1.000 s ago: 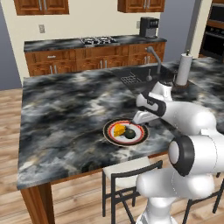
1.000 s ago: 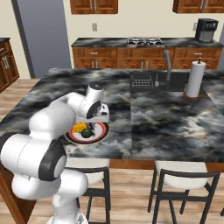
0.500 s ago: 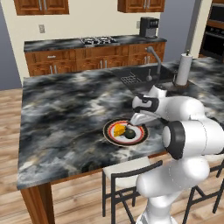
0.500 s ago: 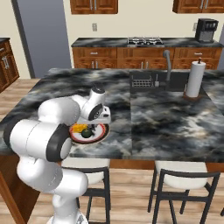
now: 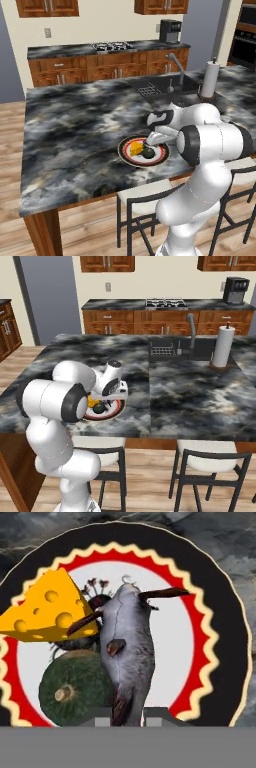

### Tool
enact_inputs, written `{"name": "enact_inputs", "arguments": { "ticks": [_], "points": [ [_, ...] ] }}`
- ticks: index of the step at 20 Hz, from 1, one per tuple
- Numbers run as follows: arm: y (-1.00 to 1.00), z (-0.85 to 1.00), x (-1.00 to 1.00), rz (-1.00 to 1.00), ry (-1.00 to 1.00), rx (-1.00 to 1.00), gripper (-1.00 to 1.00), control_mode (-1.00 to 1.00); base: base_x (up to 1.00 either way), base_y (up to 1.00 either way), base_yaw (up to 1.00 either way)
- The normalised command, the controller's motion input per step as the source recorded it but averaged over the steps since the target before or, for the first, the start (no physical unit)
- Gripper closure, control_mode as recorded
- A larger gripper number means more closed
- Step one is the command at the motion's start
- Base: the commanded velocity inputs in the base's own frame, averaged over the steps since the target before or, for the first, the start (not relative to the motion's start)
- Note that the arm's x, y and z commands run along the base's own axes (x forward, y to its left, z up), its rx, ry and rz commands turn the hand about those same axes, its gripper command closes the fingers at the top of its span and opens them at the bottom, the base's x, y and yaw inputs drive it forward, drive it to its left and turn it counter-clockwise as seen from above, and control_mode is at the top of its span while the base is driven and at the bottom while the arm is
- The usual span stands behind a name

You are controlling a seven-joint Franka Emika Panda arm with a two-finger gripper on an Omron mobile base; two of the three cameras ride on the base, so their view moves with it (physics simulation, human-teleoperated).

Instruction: Take the cheese, fish, and squash from the fridge and place them on the plate on the dining counter to create an appetizer plate.

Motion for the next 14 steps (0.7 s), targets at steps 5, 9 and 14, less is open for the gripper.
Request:
{"name": "enact_inputs", "arguments": {
  "ticks": [5,9,14],
  "points": [
    [0.0,-0.29,0.28,0.0,0.0,0.0,1.0,-1.0,0.0,0.0,0.0],
    [0.0,-0.32,0.25,0.0,0.0,0.0,1.0,-1.0,0.0,0.0,0.0],
    [0.0,-0.16,-0.02,0.0,0.0,0.0,-1.0,-1.0,0.0,0.0,0.0]
  ]
}}
